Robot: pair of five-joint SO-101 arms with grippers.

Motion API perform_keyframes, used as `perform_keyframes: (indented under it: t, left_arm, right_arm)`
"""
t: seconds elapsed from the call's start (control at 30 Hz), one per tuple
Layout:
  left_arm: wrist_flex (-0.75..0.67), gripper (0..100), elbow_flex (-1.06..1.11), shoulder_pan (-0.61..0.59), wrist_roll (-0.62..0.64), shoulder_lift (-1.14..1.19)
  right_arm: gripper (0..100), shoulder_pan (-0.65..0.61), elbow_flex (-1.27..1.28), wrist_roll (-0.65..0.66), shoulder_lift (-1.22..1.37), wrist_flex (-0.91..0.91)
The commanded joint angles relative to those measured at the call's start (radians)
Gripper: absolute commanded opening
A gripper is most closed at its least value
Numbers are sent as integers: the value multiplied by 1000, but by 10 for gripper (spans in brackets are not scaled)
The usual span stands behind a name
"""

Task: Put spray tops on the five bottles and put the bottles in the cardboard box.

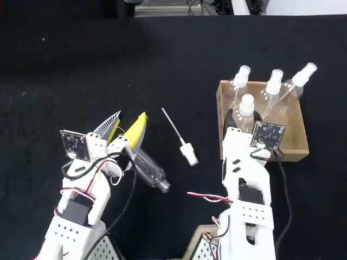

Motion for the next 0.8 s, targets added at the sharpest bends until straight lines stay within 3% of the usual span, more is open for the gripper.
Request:
perform_keyframes:
  t: [0.0,0.77]
  left_arm:
    - [-18,208,24,1,0,-14]
    - [-15,208,24,1,0,-14]
  right_arm:
    - [11,11,-2,-11,12,-5]
    - [11,8,-2,-12,12,118]
